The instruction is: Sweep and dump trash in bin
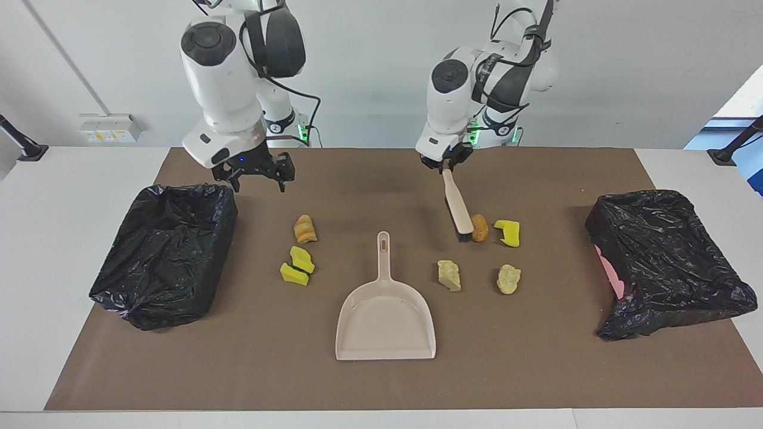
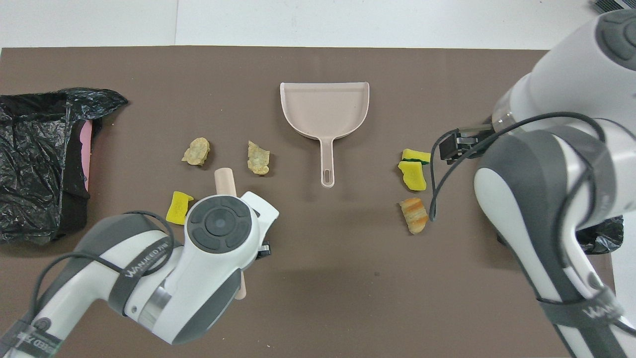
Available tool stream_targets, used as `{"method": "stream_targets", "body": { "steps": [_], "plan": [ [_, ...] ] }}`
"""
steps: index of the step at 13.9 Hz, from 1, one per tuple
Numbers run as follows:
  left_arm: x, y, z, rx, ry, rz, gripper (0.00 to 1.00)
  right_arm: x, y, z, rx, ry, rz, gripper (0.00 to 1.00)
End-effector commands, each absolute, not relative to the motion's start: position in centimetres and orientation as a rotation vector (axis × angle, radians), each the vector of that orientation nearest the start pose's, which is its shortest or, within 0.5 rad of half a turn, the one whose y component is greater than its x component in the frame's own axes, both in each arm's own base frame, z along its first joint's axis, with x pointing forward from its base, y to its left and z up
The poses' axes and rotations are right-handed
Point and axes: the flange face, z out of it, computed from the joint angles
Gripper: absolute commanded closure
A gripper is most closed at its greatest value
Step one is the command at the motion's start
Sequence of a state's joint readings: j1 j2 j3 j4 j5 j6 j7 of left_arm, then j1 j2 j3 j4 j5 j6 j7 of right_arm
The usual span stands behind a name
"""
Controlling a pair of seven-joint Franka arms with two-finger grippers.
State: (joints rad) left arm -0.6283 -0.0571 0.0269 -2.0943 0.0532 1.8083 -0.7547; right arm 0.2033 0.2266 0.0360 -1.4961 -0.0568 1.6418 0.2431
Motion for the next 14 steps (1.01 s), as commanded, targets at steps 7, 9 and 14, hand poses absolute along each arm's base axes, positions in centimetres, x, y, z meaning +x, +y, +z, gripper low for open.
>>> {"method": "stream_targets", "body": {
  "steps": [7, 9, 14],
  "plan": [
    [47.9, -13.4, 40.7, -2.899, -0.286, 0.234, 1.0, 64.3, 29.2, 43.2, -3.088, 0.155, -0.038, 0.0],
    [45.0, -13.1, 39.9, -2.836, -0.437, 0.284, 1.0, 63.6, 33.0, 41.5, -3.054, 0.148, -0.103, 0.0],
    [40.4, -13.9, 38.1, -2.77, -0.694, 0.338, 1.0, 61.7, 35.3, 36.2, -3.09, -0.038, -0.063, 0.0]
  ]
}}
